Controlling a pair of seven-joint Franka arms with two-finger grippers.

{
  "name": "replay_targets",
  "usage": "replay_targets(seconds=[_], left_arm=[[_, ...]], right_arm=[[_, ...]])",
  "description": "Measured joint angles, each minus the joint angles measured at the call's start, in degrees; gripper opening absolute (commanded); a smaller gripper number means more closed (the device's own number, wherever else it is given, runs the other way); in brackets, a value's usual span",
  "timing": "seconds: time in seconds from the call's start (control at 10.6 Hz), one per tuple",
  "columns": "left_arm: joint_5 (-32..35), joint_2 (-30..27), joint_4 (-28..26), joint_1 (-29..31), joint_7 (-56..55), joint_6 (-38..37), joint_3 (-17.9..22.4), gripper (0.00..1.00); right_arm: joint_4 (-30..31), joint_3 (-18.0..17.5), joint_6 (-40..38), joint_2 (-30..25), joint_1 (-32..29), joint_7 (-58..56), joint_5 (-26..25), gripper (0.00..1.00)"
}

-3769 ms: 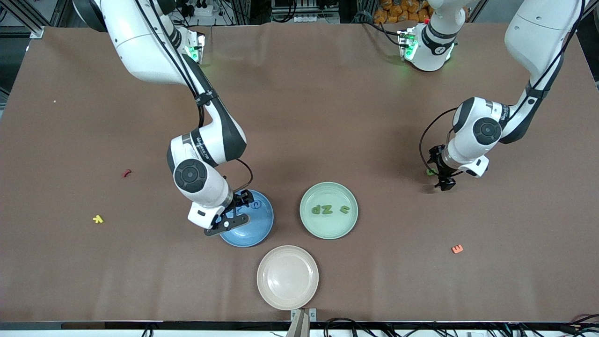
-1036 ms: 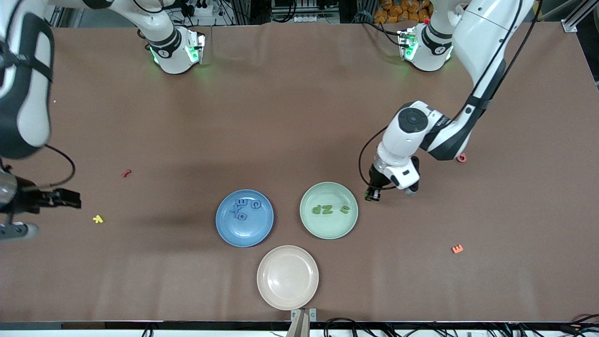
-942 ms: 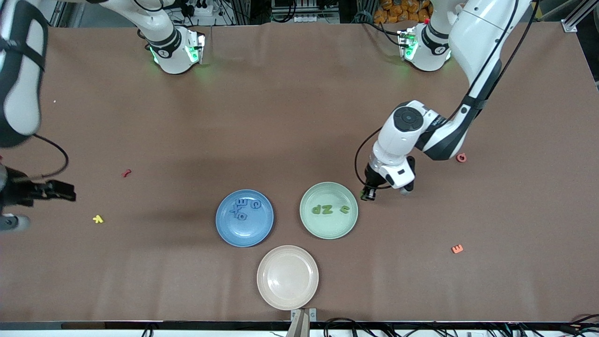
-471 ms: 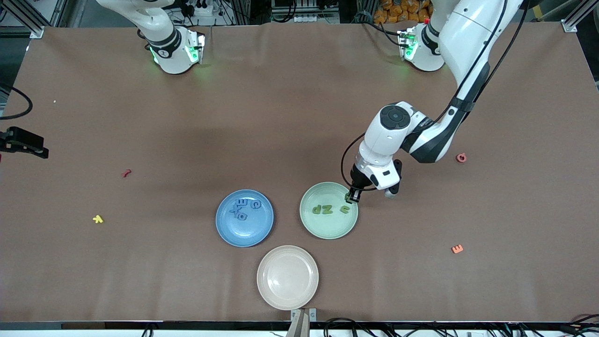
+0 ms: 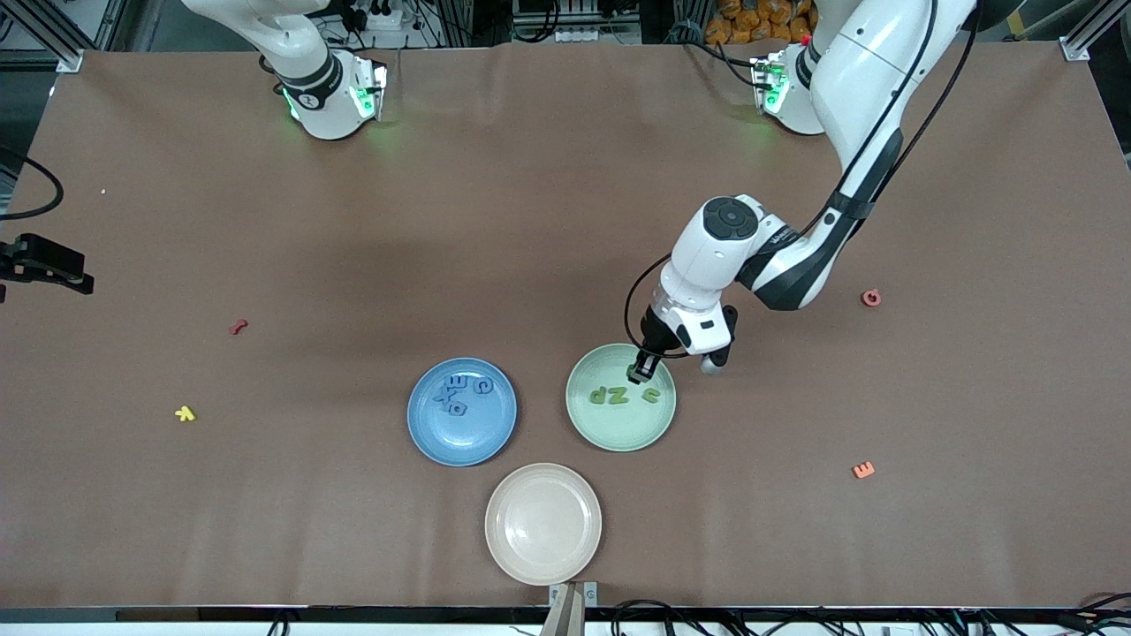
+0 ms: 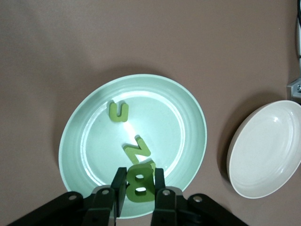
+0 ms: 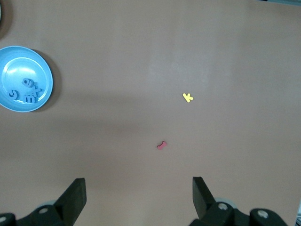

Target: Sort letters by color into matching plates

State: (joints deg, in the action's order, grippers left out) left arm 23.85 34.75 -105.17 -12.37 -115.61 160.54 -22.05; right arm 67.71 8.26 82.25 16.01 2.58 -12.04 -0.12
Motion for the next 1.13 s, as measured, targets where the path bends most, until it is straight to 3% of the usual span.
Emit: replay_targets(seconds=[0.09, 0.19, 0.38, 1.13], left_arm=[[1.99, 0.35, 0.39, 0.01, 0.44, 0.01, 0.21, 0.51], [5.16, 1.16, 0.99, 0.04, 0.52, 0.02, 0.41, 1.00], [8.60, 3.74, 2.39, 0.23, 0.57, 0.76, 0.66, 1.00], [8.80, 4.76, 3.44, 0.63, 0.84, 1.14, 1.67, 1.00]], right_arm=[[3.91, 0.01, 3.17, -2.00, -0.05, 0.01, 0.00, 1.00], [8.24, 0.03, 5.74, -4.28, -0.10, 0.02, 0.00, 1.00], [13.78, 0.02, 7.38, -7.74, -0.12, 0.02, 0.00, 1.00], [21.63, -0.95, 12.84, -10.39, 0.99, 4.94, 0.01, 1.00]])
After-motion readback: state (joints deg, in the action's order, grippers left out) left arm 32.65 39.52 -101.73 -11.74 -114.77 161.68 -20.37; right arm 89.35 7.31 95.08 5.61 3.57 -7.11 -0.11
